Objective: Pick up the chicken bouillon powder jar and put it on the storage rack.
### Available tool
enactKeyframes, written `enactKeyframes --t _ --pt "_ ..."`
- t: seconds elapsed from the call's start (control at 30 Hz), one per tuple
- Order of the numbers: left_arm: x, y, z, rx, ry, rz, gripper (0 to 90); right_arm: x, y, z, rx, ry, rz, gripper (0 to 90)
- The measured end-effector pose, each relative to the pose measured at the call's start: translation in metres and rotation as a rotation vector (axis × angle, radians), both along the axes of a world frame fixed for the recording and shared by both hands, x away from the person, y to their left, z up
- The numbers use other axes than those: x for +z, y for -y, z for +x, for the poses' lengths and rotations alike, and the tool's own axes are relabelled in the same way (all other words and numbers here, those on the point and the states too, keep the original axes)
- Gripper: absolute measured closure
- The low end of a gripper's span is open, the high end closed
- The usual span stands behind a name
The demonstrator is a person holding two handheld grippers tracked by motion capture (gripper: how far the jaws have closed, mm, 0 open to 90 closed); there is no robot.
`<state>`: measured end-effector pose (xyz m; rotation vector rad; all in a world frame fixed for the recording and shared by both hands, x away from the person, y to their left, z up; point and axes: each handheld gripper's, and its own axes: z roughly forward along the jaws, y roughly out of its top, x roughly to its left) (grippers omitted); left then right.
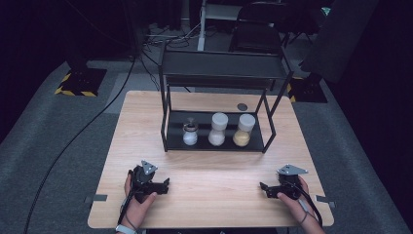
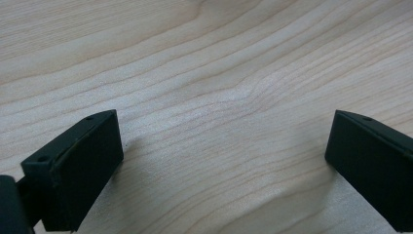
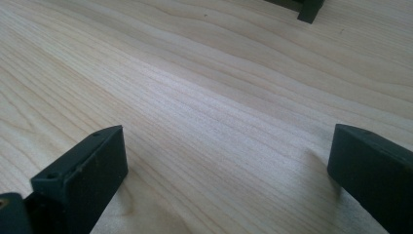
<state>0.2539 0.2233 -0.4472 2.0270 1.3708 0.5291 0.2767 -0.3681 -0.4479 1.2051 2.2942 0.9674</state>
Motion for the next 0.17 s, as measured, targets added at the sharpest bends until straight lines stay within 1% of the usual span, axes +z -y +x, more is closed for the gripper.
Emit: enactKeyframes --t 0.17 --pt "0.0002 0.0003 0.0000 0.001 -0.001 0.002 0.3 0.0000 0.0000 0.0000 0.000 0.000 0.000 0.4"
